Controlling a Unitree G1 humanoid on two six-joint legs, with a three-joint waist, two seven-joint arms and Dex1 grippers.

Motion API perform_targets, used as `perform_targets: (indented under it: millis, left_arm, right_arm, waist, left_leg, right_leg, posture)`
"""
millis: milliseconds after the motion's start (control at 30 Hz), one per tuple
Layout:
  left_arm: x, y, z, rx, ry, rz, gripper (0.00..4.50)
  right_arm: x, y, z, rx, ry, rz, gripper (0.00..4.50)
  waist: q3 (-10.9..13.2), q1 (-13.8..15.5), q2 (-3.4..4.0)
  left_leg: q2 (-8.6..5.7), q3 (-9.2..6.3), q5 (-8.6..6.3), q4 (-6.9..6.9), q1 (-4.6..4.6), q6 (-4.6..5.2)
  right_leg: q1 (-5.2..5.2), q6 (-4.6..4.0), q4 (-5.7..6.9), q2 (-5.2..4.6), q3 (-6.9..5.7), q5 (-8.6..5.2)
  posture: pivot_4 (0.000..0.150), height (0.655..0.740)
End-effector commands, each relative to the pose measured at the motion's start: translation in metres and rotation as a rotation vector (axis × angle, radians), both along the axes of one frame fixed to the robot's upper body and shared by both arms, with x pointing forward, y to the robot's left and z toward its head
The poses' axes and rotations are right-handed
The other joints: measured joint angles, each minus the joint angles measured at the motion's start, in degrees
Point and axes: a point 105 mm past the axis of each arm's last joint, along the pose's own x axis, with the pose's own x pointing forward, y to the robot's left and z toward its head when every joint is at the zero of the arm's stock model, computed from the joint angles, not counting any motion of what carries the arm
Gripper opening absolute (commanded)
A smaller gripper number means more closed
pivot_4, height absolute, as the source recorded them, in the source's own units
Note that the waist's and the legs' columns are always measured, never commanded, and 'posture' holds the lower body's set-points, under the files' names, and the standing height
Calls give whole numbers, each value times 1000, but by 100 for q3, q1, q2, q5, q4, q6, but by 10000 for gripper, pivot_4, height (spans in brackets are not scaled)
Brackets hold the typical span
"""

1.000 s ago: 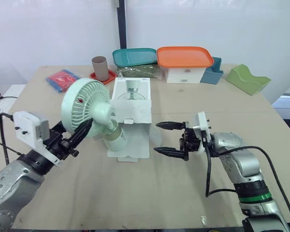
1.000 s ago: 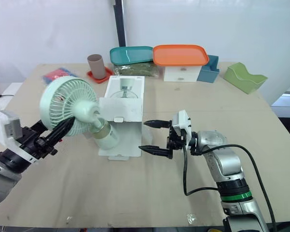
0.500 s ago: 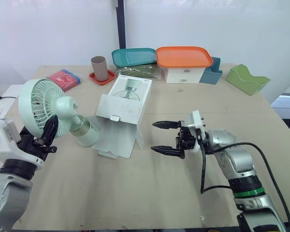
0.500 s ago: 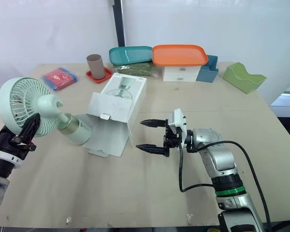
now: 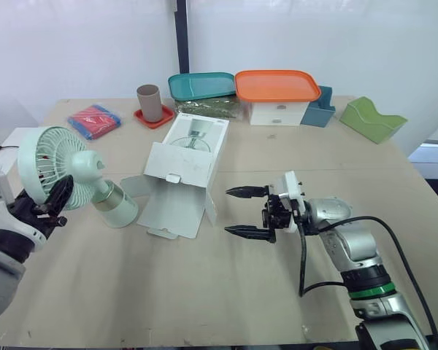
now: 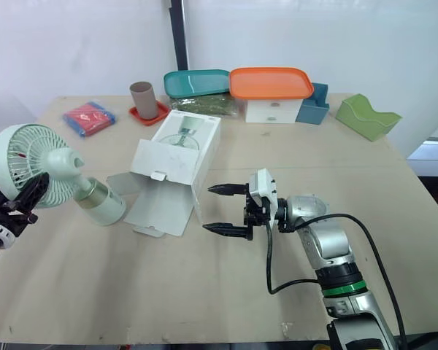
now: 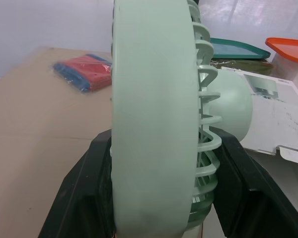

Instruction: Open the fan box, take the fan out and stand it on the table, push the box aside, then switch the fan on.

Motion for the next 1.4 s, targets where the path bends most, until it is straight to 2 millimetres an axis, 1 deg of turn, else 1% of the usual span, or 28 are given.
perform_targets:
  millis: [33,233,300,500,600,733,767,800,833,900,933,967,1133,1300,1400]
  left_arm:
    - [0,7,18,52,-60,13,19575]
    - [5,12,24,91,-67,14,19575]
    - [7,11,24,97,-62,0,19575]
    - [13,8,14,110,-15,-18,19575]
    - [16,14,5,97,12,-1,19575]
    - [20,12,-9,74,45,-14,19575]
    - [21,11,-10,64,42,-16,29544]
    - [21,10,-11,62,39,-18,29679]
    - [21,9,-11,65,36,-19,33670]
    - [22,9,-10,75,31,-21,39211]
    - [22,9,-10,76,29,-21,44079]
    - [22,9,-10,77,28,-20,44631]
    - [23,14,-5,90,10,-11,44631]
    - [25,13,-1,117,-13,-30,44631]
    - [26,9,4,136,-32,-59,44631]
  right_arm:
    - [0,0,7,16,-37,1,45000]
    - [-1,0,8,17,-42,-5,45000]
    - [-1,1,8,17,-44,-6,45000]
    - [-3,2,8,18,-48,-10,45000]
    - [-4,2,8,18,-50,-12,45000]
    - [-5,4,9,17,-52,-11,45000]
    - [-5,4,9,17,-52,-12,45000]
    - [-6,4,9,16,-53,-13,45000]
    - [-6,4,9,15,-53,-14,45000]
    - [-6,3,9,12,-53,-17,45000]
    - [-6,2,9,11,-53,-20,45000]
    - [-6,1,8,10,-53,-22,45000]
    - [-5,-1,6,7,-51,-28,45000]
    - [-4,0,6,6,-51,-26,45000]
    - [-4,0,5,2,-51,-25,45000]
  waist:
    - [0,0,0]
    - [0,-2,0]
    - [0,-2,0]
    - [0,-2,0]
    - [0,-1,2]
    - [-4,-1,8]
    - [-5,-1,10]
    - [-9,-1,18]
    - [-10,-1,21]
    - [-4,-2,11]
    - [-2,-5,4]
    - [-2,-5,4]
    - [-2,-4,4]
    - [-1,-4,4]
    - [-1,-4,4]
  left_leg:
    - [0,0,0,0,0,0]
    - [0,0,0,-1,0,-1]
    - [1,0,0,-1,0,-1]
    - [0,0,0,-1,0,-3]
    - [1,-1,0,-2,1,-3]
    - [1,1,1,-2,8,-4]
    - [1,1,1,-2,11,-5]
    - [1,1,1,-2,11,-5]
    - [0,1,2,-2,12,-7]
    - [1,2,2,-2,12,-7]
    - [3,1,2,-2,9,-7]
    - [3,1,2,-2,6,-8]
    - [3,1,-3,-2,3,-15]
    - [3,2,-3,-2,4,-15]
    - [3,2,-3,-2,4,-15]
  right_leg:
    - [0,0,0,0,0,0]
    - [0,0,0,0,0,0]
    - [-1,0,0,0,0,0]
    - [-1,0,0,0,0,0]
    - [-1,0,0,0,0,0]
    - [5,0,0,-1,1,0]
    - [7,0,1,-1,1,0]
    - [7,0,1,-1,1,0]
    - [8,0,1,-1,1,0]
    - [7,0,1,0,1,0]
    - [4,0,1,3,1,0]
    - [0,0,0,3,2,0]
    - [-2,0,0,1,1,0]
    - [0,0,0,1,1,0]
    - [-1,0,-1,1,1,-1]
  posture:
    - [1500,7400]
    - [1500,7400]
    - [1500,7400]
    - [1500,7400]
    - [1500,7400]
    - [1500,7400]
    - [1500,7400]
    - [1500,7400]
    - [1500,7400]
    - [1500,7400]
    - [1500,7400]
    - [1500,7400]
    - [1500,7400]
    - [1500,7400]
    - [1500,7400]
